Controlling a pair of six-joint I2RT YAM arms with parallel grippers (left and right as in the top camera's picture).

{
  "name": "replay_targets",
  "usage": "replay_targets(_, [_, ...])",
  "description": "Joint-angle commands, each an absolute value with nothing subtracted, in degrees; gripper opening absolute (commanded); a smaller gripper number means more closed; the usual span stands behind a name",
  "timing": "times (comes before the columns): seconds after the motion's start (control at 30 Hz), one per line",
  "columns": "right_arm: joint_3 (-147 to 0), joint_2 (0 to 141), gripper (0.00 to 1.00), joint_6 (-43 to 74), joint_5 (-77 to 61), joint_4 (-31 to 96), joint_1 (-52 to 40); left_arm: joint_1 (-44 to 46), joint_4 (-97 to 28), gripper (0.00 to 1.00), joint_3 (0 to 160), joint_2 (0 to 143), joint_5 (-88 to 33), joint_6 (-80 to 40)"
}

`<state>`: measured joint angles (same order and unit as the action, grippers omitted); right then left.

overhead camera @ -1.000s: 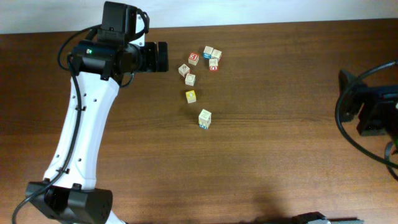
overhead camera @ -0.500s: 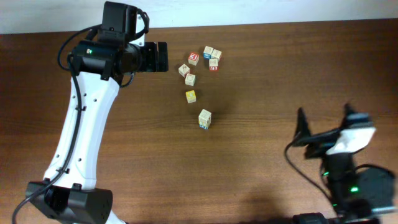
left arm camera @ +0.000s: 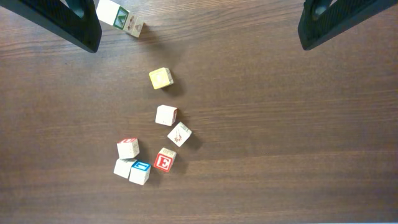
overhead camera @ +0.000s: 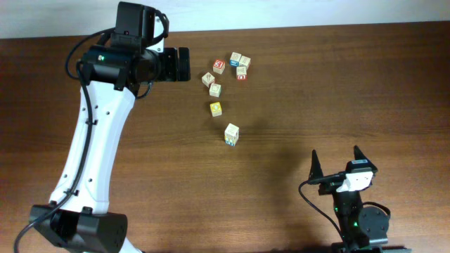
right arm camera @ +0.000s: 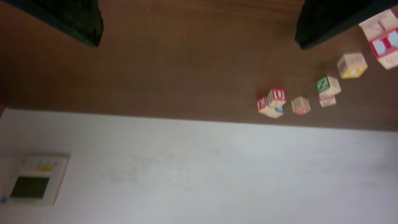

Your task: Rotate 3 blocks

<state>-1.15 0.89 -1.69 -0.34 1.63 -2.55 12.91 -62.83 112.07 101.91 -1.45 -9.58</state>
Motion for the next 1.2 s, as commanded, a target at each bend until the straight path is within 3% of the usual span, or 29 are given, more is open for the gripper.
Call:
replay_targets(0.0, [-0.32,0.19,0.98,-1.69,-0.47,4.43,-2.22,12.95,-62.67,0.99,112.44,102.15,-1.23,-8.67])
replay_targets(0.97, [-0.32,0.21,0.98,-1.69,-0.23,4.54,-2.22,12.95,-63.11,0.99,112.44,102.10,-0.91,-8.47])
replay_targets(1.17, [-0.32,0.21,0.98,-1.69,-0.23,4.54,-2.22,12.95,-58.85,0.99,107.50,95.04,4.62,-7.35])
